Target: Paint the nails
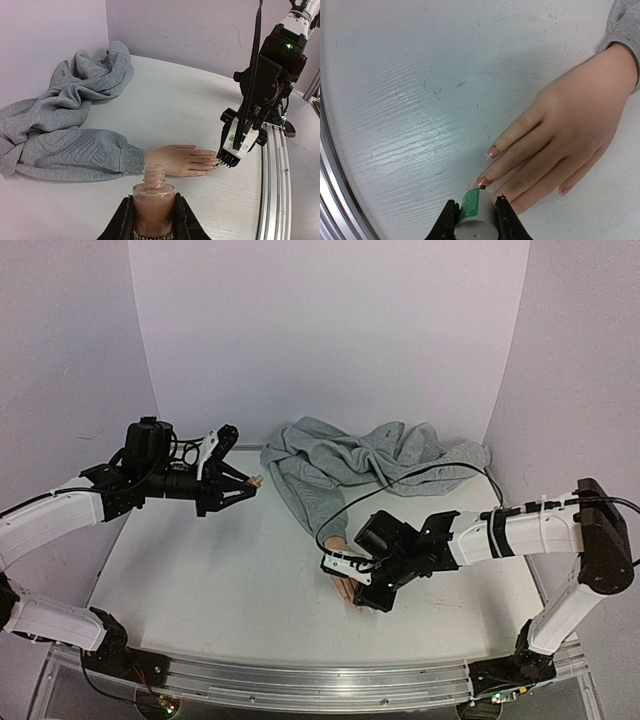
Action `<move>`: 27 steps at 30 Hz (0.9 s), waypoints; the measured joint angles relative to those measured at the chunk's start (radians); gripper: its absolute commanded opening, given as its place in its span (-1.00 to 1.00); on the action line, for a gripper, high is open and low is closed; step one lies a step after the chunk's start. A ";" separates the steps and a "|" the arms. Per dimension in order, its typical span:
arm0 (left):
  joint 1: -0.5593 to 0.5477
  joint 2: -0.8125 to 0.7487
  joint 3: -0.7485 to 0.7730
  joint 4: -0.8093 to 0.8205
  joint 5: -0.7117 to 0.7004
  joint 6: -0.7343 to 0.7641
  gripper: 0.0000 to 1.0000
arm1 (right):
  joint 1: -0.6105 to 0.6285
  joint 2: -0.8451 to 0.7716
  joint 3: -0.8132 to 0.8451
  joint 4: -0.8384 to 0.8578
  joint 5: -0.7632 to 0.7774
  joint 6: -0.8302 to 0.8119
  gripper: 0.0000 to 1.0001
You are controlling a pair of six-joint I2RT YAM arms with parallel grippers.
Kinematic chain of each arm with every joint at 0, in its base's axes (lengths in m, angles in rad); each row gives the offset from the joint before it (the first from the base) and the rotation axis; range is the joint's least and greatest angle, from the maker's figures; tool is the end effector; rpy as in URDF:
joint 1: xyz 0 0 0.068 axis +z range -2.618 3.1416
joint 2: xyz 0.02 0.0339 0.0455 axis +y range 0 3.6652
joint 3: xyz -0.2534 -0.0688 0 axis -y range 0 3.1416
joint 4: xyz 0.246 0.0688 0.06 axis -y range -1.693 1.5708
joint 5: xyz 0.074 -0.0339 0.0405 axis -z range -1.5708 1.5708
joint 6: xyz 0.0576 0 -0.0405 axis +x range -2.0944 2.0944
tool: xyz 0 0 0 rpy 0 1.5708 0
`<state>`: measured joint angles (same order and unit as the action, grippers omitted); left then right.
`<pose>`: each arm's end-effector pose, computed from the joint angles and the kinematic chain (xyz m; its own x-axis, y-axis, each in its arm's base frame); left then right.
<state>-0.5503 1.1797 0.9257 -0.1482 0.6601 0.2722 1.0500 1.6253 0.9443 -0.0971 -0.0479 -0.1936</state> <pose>0.2258 -0.1800 0.2972 -0.0810 0.2989 -0.9509 0.9508 0.3093 0.0162 0.1749 0.3105 0.1659 -0.1728 -0.6874 -0.7054 -0.9341 0.3415 -0.1040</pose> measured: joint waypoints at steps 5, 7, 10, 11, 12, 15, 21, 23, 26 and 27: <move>0.000 0.000 0.000 0.000 0.000 0.000 -1.00 | 0.000 0.000 0.000 0.000 0.001 -0.001 -1.00; 0.000 0.000 0.000 0.000 0.000 0.000 -1.00 | 0.000 0.003 0.000 0.001 0.001 -0.003 -1.00; 0.000 0.000 0.000 0.000 0.000 0.000 -1.00 | 0.000 0.013 0.000 0.000 0.005 -0.006 -1.00; 0.000 0.000 0.000 0.000 0.000 0.000 -1.00 | 0.000 0.015 0.000 0.000 0.005 -0.008 -1.00; 0.000 0.000 0.000 0.000 0.000 0.000 -1.00 | 0.000 0.017 0.000 0.001 0.005 -0.008 -1.00; 0.000 0.000 0.000 0.000 0.000 0.000 -1.00 | 0.000 0.023 0.000 0.001 0.008 -0.011 -1.00; 0.001 0.000 0.000 0.000 0.000 0.000 -1.00 | 0.000 0.028 0.000 0.001 0.011 -0.012 -1.00; 0.001 0.000 0.000 0.000 0.000 0.000 -1.00 | 0.000 0.028 0.000 0.000 0.011 -0.012 -1.00; 0.002 0.000 0.000 0.000 0.000 0.000 -1.00 | 0.000 0.028 0.000 0.000 0.010 -0.012 -1.00; 0.002 0.000 0.000 0.000 0.000 0.000 -1.00 | 0.000 0.028 0.000 0.000 0.010 -0.012 -1.00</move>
<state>-0.5488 1.1797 0.9257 -0.1482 0.6601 0.2722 1.0500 1.6535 0.9443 -0.0971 -0.0380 -0.2054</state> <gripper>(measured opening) 0.228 0.223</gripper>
